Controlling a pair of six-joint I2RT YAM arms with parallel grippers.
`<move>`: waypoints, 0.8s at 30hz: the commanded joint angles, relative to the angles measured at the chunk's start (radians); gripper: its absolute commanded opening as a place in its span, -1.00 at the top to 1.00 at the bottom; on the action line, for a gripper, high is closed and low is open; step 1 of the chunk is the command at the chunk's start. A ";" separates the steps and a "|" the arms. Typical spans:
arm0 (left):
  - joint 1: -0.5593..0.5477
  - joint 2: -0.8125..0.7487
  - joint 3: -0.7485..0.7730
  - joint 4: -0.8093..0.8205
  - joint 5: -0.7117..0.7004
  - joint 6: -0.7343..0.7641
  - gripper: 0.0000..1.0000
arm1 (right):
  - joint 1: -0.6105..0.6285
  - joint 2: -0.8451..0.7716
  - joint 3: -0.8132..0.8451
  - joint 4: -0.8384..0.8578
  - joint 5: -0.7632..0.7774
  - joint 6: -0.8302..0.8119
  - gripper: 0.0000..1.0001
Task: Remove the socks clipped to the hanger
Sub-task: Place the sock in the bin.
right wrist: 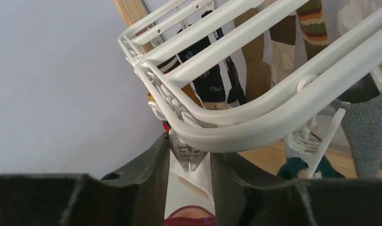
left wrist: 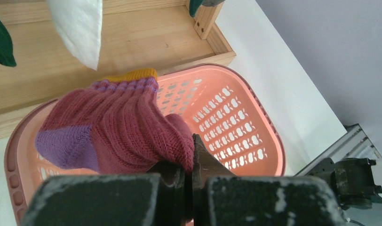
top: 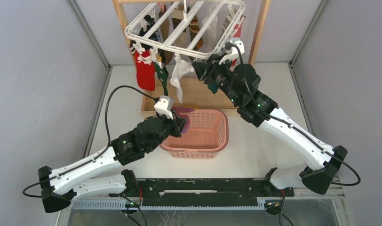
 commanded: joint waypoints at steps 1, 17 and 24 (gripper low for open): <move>-0.023 -0.056 0.063 -0.041 0.005 -0.017 1.00 | -0.006 -0.044 -0.017 0.015 -0.028 0.010 0.08; -0.072 -0.124 0.139 -0.130 0.005 -0.055 1.00 | -0.005 -0.168 -0.126 -0.086 -0.083 0.051 -0.36; -0.076 -0.112 0.115 -0.131 -0.007 -0.068 1.00 | -0.004 -0.271 -0.200 -0.167 -0.093 0.072 -0.37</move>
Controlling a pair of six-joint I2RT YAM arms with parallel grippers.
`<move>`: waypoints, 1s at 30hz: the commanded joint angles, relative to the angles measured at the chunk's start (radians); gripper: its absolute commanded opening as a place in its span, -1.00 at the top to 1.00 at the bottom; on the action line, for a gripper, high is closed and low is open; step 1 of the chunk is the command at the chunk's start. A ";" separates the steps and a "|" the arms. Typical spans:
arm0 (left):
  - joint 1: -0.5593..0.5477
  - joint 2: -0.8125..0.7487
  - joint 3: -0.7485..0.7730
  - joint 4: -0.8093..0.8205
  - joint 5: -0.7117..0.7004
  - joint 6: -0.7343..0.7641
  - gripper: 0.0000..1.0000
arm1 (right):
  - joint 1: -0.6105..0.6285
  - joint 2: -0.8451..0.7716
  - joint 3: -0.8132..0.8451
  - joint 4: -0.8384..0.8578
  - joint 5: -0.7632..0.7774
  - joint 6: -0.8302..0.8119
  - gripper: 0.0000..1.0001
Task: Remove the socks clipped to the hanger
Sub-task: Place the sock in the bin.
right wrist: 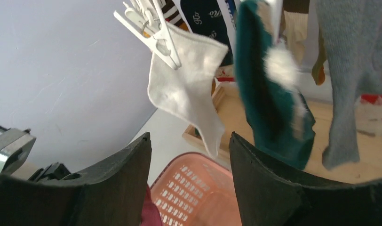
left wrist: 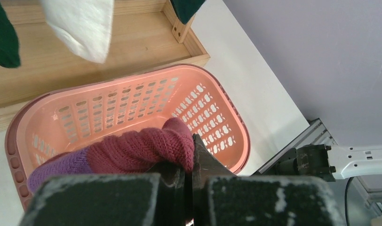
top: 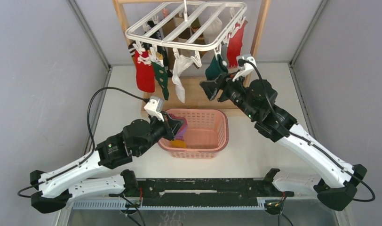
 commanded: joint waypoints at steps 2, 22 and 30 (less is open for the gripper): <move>-0.008 0.019 0.020 0.015 -0.016 -0.014 0.98 | 0.000 -0.088 -0.044 -0.054 -0.015 0.040 -0.37; 0.043 0.309 -0.055 0.132 -0.071 0.002 -0.14 | 0.005 -0.223 -0.173 -0.183 0.023 0.031 -0.41; 0.067 0.340 -0.030 0.153 -0.055 0.028 -0.81 | -0.001 -0.250 -0.214 -0.191 0.032 0.036 -0.43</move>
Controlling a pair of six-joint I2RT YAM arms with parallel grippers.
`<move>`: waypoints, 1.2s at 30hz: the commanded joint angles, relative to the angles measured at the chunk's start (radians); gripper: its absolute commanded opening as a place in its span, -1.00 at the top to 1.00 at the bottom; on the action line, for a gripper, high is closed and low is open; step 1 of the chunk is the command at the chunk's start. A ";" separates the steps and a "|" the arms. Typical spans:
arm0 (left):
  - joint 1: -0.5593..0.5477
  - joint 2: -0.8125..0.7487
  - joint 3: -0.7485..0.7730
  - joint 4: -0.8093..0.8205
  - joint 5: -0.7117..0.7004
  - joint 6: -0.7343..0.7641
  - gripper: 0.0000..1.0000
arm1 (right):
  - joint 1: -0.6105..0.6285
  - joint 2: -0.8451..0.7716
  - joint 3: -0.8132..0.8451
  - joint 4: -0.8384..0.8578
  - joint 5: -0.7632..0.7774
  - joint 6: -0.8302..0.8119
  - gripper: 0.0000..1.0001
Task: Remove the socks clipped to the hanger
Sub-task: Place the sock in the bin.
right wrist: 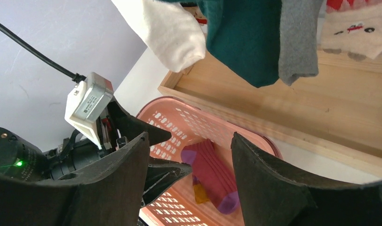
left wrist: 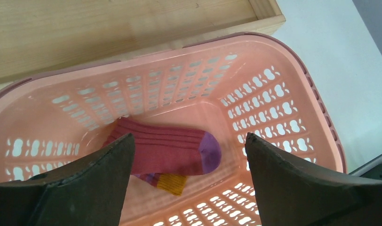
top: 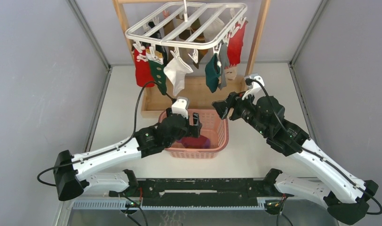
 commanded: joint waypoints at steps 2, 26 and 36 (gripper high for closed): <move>0.004 -0.012 0.030 0.050 0.000 0.036 -0.83 | -0.004 -0.033 -0.028 0.008 0.018 0.020 -0.43; 0.030 0.101 0.223 0.166 -0.060 0.223 -0.94 | -0.027 -0.052 -0.056 0.033 0.060 0.033 -0.36; 0.061 0.006 0.176 0.076 -0.070 0.133 -0.99 | -0.020 0.039 -0.057 0.143 0.127 -0.031 -0.33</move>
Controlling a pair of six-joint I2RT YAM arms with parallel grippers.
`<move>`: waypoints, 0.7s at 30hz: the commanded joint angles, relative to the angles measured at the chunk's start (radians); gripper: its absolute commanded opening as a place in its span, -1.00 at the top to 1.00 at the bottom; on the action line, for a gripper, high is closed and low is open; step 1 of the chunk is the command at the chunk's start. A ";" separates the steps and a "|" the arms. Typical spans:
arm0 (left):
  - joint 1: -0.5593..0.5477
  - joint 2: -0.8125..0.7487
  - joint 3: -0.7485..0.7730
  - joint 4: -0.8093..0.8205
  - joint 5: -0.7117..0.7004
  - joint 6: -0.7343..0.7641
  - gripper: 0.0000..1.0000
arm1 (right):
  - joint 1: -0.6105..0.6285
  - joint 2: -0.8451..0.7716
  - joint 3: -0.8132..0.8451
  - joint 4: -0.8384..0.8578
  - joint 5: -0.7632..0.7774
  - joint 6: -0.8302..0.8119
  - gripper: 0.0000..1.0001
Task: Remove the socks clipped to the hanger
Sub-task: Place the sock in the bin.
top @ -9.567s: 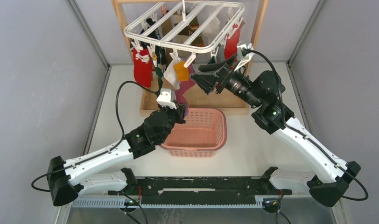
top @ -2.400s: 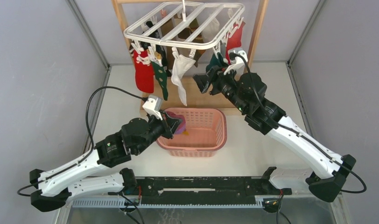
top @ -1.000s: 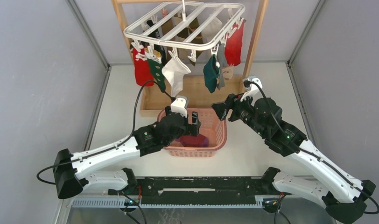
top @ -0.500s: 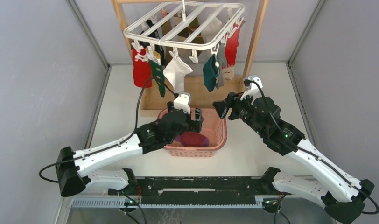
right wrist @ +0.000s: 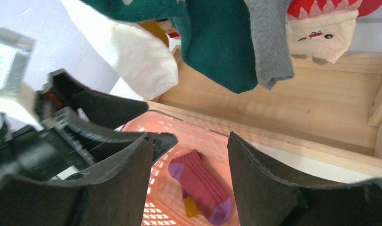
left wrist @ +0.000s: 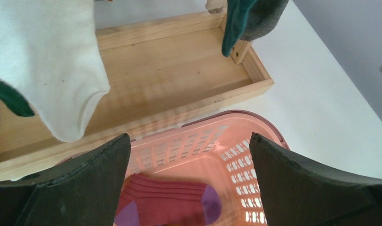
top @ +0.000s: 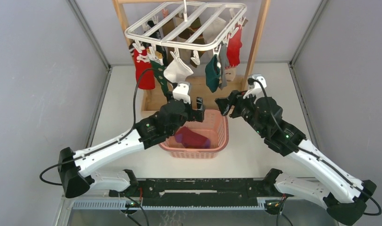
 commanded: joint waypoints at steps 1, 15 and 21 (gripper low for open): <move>0.002 -0.106 -0.010 -0.049 -0.030 -0.051 -1.00 | 0.008 0.077 -0.004 0.112 0.068 -0.059 -0.34; 0.002 -0.363 -0.149 -0.186 -0.001 -0.147 -1.00 | 0.094 0.276 -0.086 0.505 0.243 -0.233 -0.63; 0.003 -0.395 -0.177 -0.202 -0.003 -0.154 -1.00 | 0.095 0.353 -0.087 0.577 0.353 -0.230 -0.62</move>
